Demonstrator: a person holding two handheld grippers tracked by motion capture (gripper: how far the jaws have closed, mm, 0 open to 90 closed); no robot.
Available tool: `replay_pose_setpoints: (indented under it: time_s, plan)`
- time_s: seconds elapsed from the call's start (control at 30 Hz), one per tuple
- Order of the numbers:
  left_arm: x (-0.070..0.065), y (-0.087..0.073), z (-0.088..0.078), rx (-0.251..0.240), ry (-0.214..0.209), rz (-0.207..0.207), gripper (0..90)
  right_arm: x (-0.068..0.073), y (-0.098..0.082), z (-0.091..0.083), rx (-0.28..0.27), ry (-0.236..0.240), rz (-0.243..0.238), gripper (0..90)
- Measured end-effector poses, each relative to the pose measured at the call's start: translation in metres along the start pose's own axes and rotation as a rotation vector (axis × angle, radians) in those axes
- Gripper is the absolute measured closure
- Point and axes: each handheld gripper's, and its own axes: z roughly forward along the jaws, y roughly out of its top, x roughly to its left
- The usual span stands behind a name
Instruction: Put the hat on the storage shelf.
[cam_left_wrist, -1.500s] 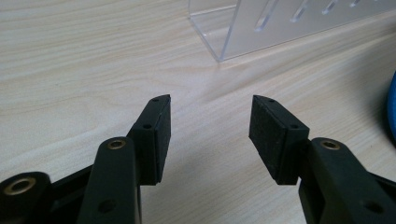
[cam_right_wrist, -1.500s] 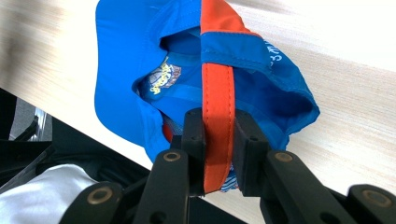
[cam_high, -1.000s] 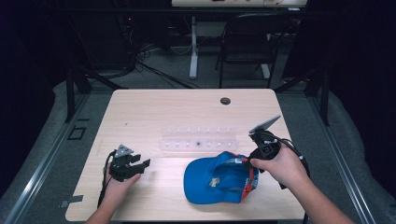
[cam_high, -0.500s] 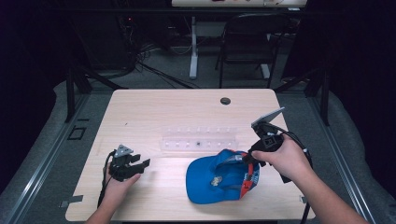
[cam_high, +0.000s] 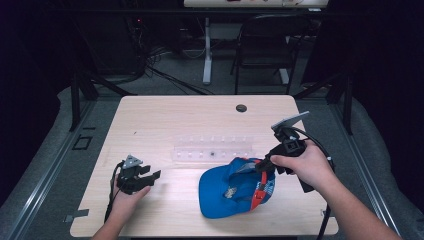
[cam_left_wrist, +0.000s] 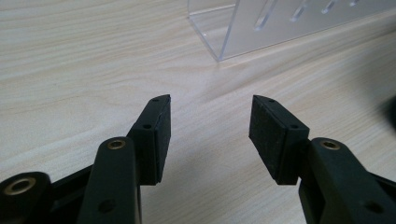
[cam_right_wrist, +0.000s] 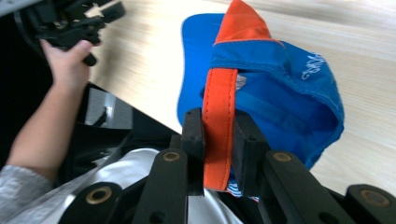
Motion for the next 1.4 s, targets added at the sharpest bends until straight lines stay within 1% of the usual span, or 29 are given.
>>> replay_pose_setpoints:
  time_s: [0.1, 0.13, 0.23, 0.27, 0.3, 0.33, 0.37, 0.4, 0.43, 0.47, 0.5, 0.53, 0.57, 0.63, 0.67, 0.7, 0.73, 0.77, 0.8, 0.9, 0.93, 1.0, 1.1, 1.13, 1.23, 1.27, 1.3, 1.37, 1.4]
  plan:
    - [0.0, 0.0, 0.0, 0.003, -0.002, 0.001, 49.1, 0.0, 0.001, -0.002, 0.0, 0.038, -0.002, 77.3]
    - [0.0, 0.0, 0.0, 0.003, -0.005, 0.001, 49.1, -0.001, 0.001, -0.003, -0.01, 0.073, 0.007, 77.3]
    - [0.0, 0.0, 0.0, 0.004, -0.004, 0.001, 49.1, 0.0, 0.002, -0.004, -0.022, 0.082, 0.015, 77.3]
    - [0.0, 0.0, 0.0, 0.002, -0.003, 0.001, 49.2, 0.001, 0.002, -0.004, -0.032, 0.107, 0.019, 77.3]
    - [0.0, 0.0, 0.0, 0.003, -0.003, 0.002, 49.2, 0.001, 0.003, -0.005, -0.028, 0.117, 0.023, 77.4]
    - [0.0, 0.0, 0.0, 0.003, -0.003, 0.002, 49.2, 0.001, 0.003, -0.005, -0.035, 0.122, 0.022, 77.3]
    - [0.0, 0.0, 0.0, 0.003, -0.003, 0.002, 49.2, 0.001, 0.003, -0.005, -0.035, 0.122, 0.022, 77.3]
    - [0.0, 0.0, 0.0, 0.003, -0.003, 0.002, 49.2, 0.001, 0.005, -0.006, -0.03, 0.138, 0.021, 77.4]
    - [0.0, 0.0, 0.0, 0.004, -0.003, 0.002, 49.2, 0.001, 0.005, -0.006, -0.03, 0.138, 0.021, 77.4]
    - [0.0, 0.0, 0.001, 0.005, -0.002, 0.005, 49.2, 0.002, 0.006, -0.006, -0.038, 0.158, 0.021, 77.4]
    - [0.0, 0.0, 0.001, 0.005, -0.002, 0.005, 49.1, 0.002, 0.006, -0.006, -0.038, 0.158, 0.021, 77.4]
    - [-0.001, 0.0, 0.001, 0.0, 0.0, 0.005, 49.2, 0.003, 0.008, -0.006, -0.029, 0.176, 0.017, 77.4]
    - [-0.001, 0.0, 0.001, 0.0, 0.0, 0.005, 49.1, 0.003, 0.008, -0.006, -0.029, 0.176, 0.017, 77.4]
    - [-0.001, 0.0, 0.001, 0.0, 0.0, 0.005, 49.1, 0.005, 0.01, -0.005, -0.04, 0.205, 0.019, 77.4]
    - [0.0, 0.0, 0.0, 0.005, -0.003, 0.006, 49.1, 0.007, 0.012, -0.005, -0.039, 0.22, 0.009, 77.4]
    - [0.0, 0.0, 0.0, 0.005, -0.003, 0.006, 49.2, 0.007, 0.012, -0.005, -0.039, 0.22, 0.009, 77.4]
    - [0.0, 0.0, 0.001, 0.004, -0.003, 0.002, 49.2, 0.008, 0.013, -0.005, -0.042, 0.236, 0.006, 77.4]
    - [0.0, 0.0, 0.0, 0.009, -0.004, 0.003, 49.1, 0.01, 0.014, -0.006, -0.038, 0.243, 0.016, 77.4]
    - [0.0, 0.0, 0.0, 0.01, -0.005, 0.004, 49.1, 0.011, 0.015, -0.005, -0.046, 0.26, 0.0, 77.4]
    - [0.0, 0.0, 0.001, 0.004, -0.004, 0.006, 49.1, 0.014, 0.018, -0.006, -0.051, 0.268, -0.011, 77.4]
    - [0.0, 0.0, 0.001, 0.004, -0.005, 0.007, 49.1, 0.016, 0.018, -0.006, -0.063, 0.275, 0.006, 77.4]
    - [-0.001, 0.0, 0.001, -0.002, -0.002, 0.007, 49.1, 0.016, 0.021, -0.007, -0.056, 0.292, -0.005, 77.4]
    - [-0.001, 0.0, 0.001, 0.0, -0.001, 0.007, 49.1, 0.019, 0.022, -0.007, -0.056, 0.301, -0.003, 77.4]
    - [-0.001, 0.0, 0.001, 0.0, -0.001, 0.007, 49.2, 0.02, 0.023, -0.006, -0.067, 0.306, -0.004, 77.4]
    - [-0.001, 0.0, 0.001, 0.0, -0.002, 0.009, 49.2, 0.024, 0.026, -0.005, -0.064, 0.314, -0.015, 77.4]
    - [-0.001, 0.0, 0.002, 0.001, -0.002, 0.009, 49.1, 0.026, 0.026, -0.005, -0.074, 0.324, -0.008, 77.4]
    - [-0.001, 0.0, 0.001, 0.001, -0.001, 0.01, 49.1, 0.027, 0.027, -0.006, -0.063, 0.325, -0.014, 77.4]
    - [-0.001, 0.0, 0.002, 0.001, -0.001, 0.009, 49.1, 0.03, 0.029, -0.006, -0.063, 0.331, -0.02, 77.4]
    - [-0.001, 0.0, 0.002, 0.0, -0.002, 0.009, 49.1, 0.033, 0.031, -0.007, -0.071, 0.34, -0.019, 77.4]
